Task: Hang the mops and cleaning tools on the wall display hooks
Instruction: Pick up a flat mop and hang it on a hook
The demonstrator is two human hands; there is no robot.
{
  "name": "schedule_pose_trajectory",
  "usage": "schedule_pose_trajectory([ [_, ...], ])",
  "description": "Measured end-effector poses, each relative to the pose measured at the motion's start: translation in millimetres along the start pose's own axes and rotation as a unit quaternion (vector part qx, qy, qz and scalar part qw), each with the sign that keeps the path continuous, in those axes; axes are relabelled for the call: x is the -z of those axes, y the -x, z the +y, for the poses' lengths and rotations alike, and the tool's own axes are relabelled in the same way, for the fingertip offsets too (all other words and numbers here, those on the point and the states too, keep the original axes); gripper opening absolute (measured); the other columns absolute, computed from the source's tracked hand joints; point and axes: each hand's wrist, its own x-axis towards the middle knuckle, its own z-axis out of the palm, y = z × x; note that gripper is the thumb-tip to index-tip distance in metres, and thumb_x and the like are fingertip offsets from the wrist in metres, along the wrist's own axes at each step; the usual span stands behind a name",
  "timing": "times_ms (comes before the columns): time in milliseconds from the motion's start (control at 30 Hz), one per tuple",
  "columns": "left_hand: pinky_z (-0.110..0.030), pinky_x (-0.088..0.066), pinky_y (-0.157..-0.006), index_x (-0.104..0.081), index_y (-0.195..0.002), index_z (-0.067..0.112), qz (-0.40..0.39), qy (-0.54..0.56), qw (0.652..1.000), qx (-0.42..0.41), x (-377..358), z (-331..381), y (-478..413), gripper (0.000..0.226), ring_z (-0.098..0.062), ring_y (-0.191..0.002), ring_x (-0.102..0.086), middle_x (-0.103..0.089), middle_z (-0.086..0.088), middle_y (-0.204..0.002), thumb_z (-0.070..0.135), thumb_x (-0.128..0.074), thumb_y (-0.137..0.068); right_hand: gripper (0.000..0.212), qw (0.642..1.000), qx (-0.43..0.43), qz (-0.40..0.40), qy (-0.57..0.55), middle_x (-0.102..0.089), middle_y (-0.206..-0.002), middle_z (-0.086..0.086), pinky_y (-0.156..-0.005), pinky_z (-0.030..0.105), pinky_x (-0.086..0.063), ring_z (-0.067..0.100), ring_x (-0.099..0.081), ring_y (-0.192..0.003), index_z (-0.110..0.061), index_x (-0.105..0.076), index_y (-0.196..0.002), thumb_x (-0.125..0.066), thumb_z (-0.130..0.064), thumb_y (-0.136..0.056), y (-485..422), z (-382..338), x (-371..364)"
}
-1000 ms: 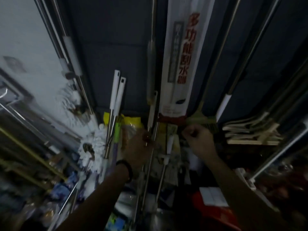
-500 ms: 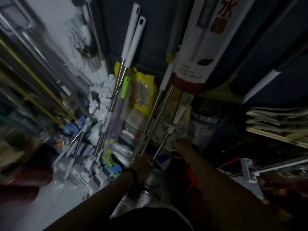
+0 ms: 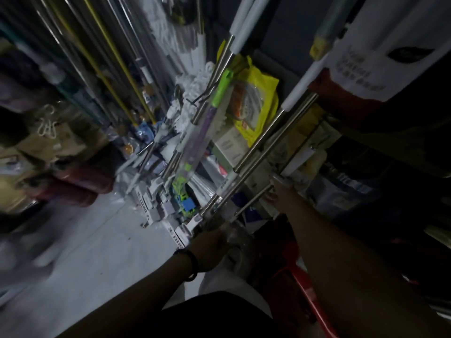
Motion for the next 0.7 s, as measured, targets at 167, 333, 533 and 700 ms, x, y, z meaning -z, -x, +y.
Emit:
schedule_pose_trajectory([
  [167, -0.043, -0.054, -0.096, -0.062, -0.134, 0.019, -0.01, 0.006, 0.999, 0.04, -12, -15, 17, 0.053, -0.031, -0.115, -0.066, -0.07, -0.009, -0.125, 0.05, -0.048, -0.093, 0.04, 1.0, -0.007, 0.016, -0.021, -0.066, -0.108, 0.018, -0.091, 0.05, -0.062, 0.032, -0.066, -0.092, -0.013, -0.063, -0.114, -0.074, -0.047, -0.096, 15, 22, -5],
  [333, -0.037, -0.051, -0.1, -0.064, -0.134, 0.016, -0.018, 0.006, 0.999, 0.026, -15, -21, 23, 0.036, -0.031, -0.121, -0.063, -0.068, -0.011, -0.132, 0.033, -0.055, -0.104, 0.043, 0.998, 0.03, 0.012, 0.061, -0.065, -0.121, 0.012, -0.098, 0.059, -0.059, 0.035, -0.066, -0.106, -0.027, -0.058, -0.124, -0.073, -0.054, -0.094, 69, 86, -7],
  [533, -0.035, -0.052, -0.087, -0.069, -0.124, 0.006, -0.054, 0.0, 0.998, -0.016, -3, -54, 48, 0.036, -0.032, -0.107, -0.067, -0.072, -0.015, -0.119, 0.033, -0.052, -0.107, 0.03, 0.993, 0.049, -0.01, 0.104, -0.063, -0.129, 0.014, -0.112, 0.05, -0.048, 0.039, -0.057, -0.121, -0.011, -0.062, -0.128, -0.058, -0.031, -0.108, 124, 178, -47],
  [700, -0.019, -0.047, -0.045, -0.072, -0.108, 0.0, -0.115, 0.067, 0.991, 0.028, -4, -108, 76, 0.038, -0.027, -0.076, -0.066, -0.076, -0.019, -0.107, 0.032, -0.052, -0.106, 0.047, 0.969, 0.141, 0.086, 0.184, -0.069, -0.119, 0.026, -0.096, 0.045, -0.049, 0.042, -0.064, -0.114, 0.008, -0.066, -0.124, -0.062, -0.035, -0.105, 168, 225, -89],
])
